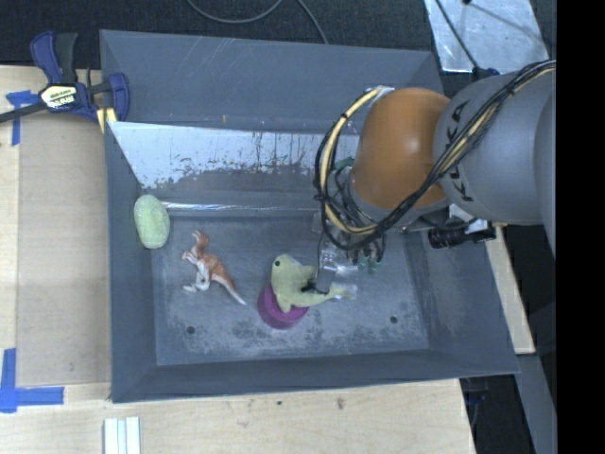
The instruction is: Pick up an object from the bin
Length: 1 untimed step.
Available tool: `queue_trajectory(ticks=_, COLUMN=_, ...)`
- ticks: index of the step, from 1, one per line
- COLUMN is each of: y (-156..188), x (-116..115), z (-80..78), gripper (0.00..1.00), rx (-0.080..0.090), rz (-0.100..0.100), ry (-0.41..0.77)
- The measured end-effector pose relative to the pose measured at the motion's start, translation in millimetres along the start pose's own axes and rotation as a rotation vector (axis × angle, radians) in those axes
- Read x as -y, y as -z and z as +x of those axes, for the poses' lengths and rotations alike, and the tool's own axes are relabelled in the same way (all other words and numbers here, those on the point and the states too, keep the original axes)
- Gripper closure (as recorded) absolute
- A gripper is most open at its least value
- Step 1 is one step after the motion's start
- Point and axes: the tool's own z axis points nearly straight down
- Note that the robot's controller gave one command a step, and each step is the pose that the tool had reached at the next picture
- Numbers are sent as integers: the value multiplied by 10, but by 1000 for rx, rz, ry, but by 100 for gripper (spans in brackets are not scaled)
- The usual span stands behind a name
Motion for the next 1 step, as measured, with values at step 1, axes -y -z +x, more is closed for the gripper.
queue_trajectory(ticks=1, y=-532, x=-43, z=55, gripper=0, rx=3, rz=2, ry=104)
